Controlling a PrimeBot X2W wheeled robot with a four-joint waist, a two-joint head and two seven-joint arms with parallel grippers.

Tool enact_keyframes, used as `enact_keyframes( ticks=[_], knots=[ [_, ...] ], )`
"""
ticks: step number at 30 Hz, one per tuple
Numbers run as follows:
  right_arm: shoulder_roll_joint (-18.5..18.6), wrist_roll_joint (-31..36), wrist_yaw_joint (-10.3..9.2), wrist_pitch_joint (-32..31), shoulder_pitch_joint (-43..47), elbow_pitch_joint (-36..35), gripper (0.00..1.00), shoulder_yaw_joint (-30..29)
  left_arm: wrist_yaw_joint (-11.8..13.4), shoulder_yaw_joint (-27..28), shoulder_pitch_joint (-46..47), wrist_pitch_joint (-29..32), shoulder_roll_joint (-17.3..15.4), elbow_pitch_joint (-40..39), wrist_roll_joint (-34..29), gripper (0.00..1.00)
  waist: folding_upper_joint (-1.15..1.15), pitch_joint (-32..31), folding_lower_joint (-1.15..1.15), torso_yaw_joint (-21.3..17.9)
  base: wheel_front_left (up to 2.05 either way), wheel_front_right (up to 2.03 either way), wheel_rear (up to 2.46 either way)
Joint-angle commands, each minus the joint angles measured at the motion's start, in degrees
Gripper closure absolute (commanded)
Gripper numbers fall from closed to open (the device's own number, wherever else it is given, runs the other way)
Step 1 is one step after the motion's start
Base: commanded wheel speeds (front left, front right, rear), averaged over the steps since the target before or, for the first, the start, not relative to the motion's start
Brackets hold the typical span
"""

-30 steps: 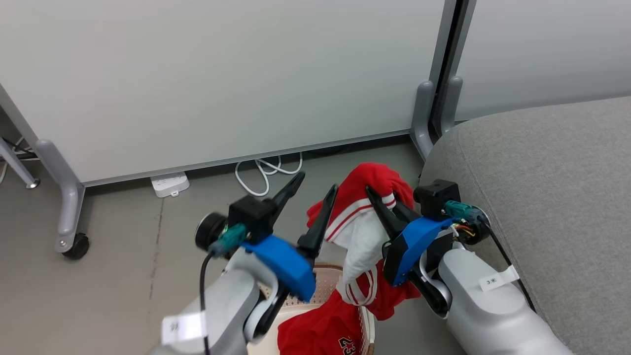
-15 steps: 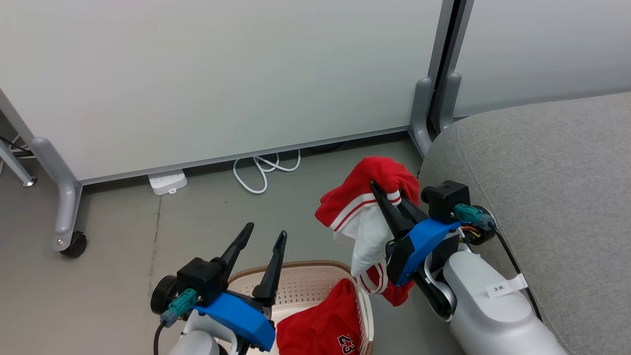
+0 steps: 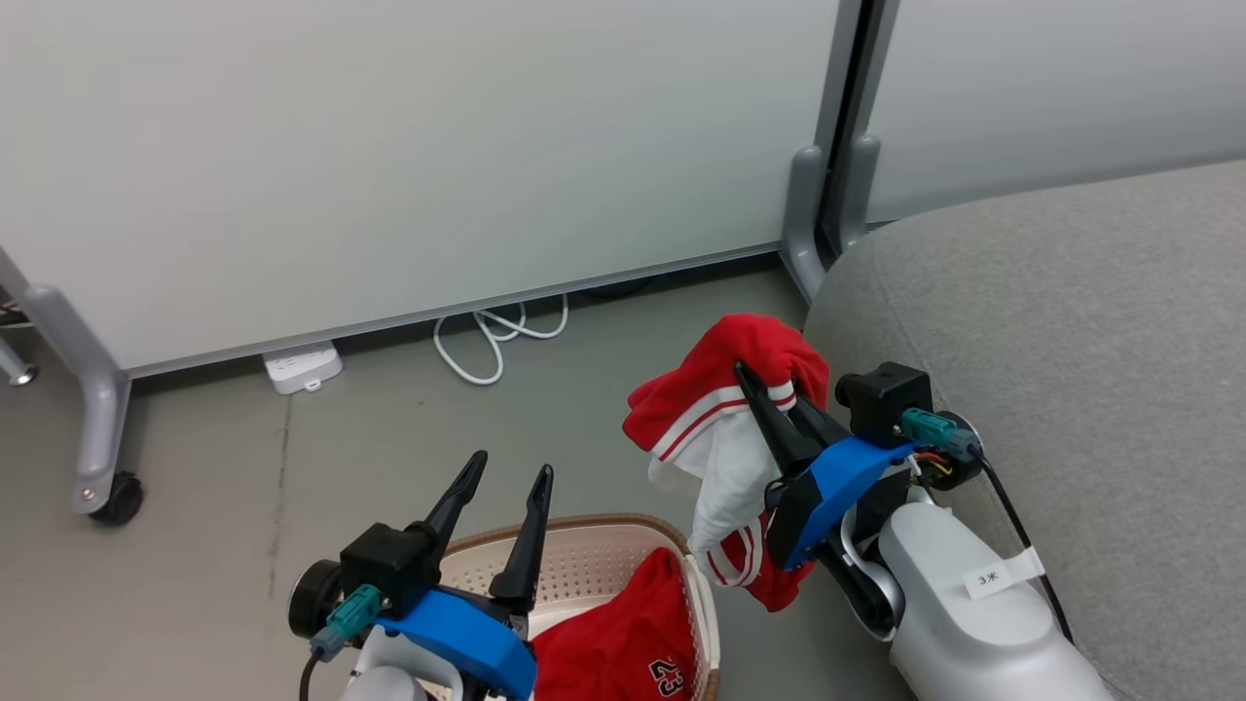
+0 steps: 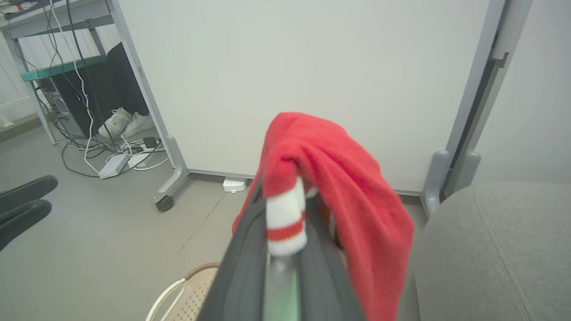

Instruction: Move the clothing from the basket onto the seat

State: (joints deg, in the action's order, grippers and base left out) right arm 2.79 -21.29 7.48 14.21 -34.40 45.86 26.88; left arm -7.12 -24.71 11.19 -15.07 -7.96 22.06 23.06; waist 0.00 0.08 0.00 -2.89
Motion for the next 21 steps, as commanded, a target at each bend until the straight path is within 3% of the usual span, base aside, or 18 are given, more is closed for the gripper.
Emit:
enact_keyframes(
  ticks=[1, 21],
  knots=[
    [0.19, 0.02, 0.03, 0.01, 0.66, -0.31, 1.00, -0.18, -0.39, 0.32, -0.41, -0.15, 0.12, 0.09, -0.55, 0.00, 0.00, 0.08, 0.00, -0.84, 0.00, 0.00, 0.00],
    [0.19, 1.78, 0.03, -1.14, 1.88, -2.70, 1.00, -1.42, -0.37, -1.75, 1.09, -0.15, -0.05, -0.82, 0.57, 0.00, 0.00, 1.63, 0.00, -17.78, 0.00, 0.00, 0.00]
  ],
)
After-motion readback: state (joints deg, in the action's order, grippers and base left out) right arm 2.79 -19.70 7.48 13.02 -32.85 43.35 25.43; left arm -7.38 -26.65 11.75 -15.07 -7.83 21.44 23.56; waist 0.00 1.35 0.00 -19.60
